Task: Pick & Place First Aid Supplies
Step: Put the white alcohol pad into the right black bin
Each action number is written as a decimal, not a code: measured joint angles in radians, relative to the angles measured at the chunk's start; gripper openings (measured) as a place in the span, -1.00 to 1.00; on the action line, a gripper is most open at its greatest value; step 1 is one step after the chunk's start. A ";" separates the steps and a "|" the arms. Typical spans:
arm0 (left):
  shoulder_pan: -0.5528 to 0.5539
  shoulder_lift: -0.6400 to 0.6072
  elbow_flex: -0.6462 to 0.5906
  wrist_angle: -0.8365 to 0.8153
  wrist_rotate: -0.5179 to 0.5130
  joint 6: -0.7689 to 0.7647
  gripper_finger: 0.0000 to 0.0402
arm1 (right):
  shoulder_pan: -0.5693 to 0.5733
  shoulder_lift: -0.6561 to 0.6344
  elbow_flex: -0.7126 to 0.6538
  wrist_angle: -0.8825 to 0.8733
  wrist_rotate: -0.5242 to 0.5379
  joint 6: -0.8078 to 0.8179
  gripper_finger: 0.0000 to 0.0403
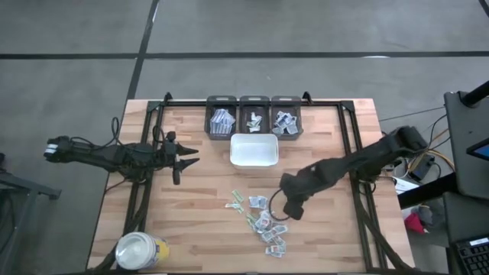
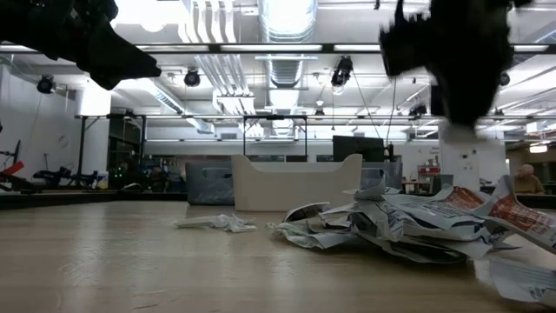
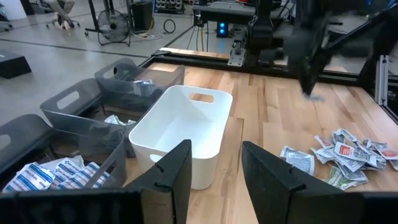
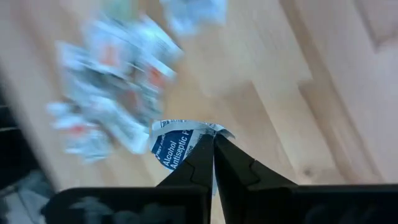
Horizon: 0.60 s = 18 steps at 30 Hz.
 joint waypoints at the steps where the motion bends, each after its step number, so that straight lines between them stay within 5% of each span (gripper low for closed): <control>1: 0.000 0.000 0.000 0.000 0.000 0.000 -0.32 | 0.000 -0.028 0.007 0.010 0.003 -0.016 -0.96; 5: 0.000 0.000 0.000 0.000 0.000 0.000 -0.32 | -0.001 -0.136 0.018 0.079 0.087 -0.084 -0.96; 15: 0.000 0.000 0.000 0.000 0.000 0.000 -0.32 | -0.065 -0.340 0.027 0.214 0.715 -0.254 -0.96; 18: 0.000 0.000 0.000 0.001 0.000 0.000 -0.32 | -0.139 -0.368 0.034 0.200 0.777 -0.284 -0.96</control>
